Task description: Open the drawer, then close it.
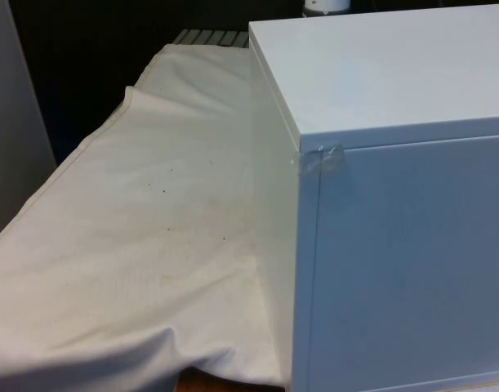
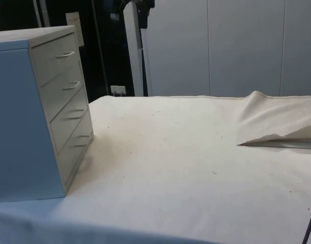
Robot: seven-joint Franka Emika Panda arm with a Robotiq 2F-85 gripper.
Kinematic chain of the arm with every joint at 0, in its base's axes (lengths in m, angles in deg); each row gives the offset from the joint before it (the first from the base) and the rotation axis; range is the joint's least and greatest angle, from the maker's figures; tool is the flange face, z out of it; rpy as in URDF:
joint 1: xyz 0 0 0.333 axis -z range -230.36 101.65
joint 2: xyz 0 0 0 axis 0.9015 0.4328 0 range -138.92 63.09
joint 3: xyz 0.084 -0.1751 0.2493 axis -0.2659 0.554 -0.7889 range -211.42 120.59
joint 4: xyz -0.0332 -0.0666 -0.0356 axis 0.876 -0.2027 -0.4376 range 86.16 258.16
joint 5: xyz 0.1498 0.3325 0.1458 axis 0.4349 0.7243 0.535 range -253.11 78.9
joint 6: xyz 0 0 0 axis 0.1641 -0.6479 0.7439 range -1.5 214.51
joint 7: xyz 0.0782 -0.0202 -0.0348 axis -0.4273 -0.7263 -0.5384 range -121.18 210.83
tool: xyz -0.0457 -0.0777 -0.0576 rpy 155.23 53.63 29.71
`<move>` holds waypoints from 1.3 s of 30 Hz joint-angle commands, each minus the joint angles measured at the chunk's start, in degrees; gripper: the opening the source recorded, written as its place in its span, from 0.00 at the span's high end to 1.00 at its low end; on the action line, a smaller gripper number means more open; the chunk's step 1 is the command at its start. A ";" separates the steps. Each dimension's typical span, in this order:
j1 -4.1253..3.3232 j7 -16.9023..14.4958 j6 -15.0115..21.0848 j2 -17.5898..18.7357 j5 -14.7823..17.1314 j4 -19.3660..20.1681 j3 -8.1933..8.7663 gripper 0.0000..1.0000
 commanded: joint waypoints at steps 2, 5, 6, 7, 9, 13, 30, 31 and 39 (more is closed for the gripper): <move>-0.06 0.80 0.86 0.40 0.52 -0.06 0.00 0.00; -0.11 1.72 1.32 1.09 0.57 -0.34 -0.06 0.00; -0.17 2.06 1.49 1.38 0.52 -0.52 -0.11 0.00; -0.17 2.41 1.60 1.72 0.52 -0.69 -0.17 0.00; -0.17 3.38 2.01 2.64 0.46 -1.20 -0.34 0.00; -0.11 4.41 2.18 3.55 0.34 -1.78 -0.52 0.00; -0.11 10.14 4.87 6.30 0.63 -2.29 -0.57 0.00; -0.11 10.43 5.04 6.42 0.63 -2.29 -0.57 0.00; -0.06 13.12 6.25 7.05 0.74 -2.35 -0.52 0.00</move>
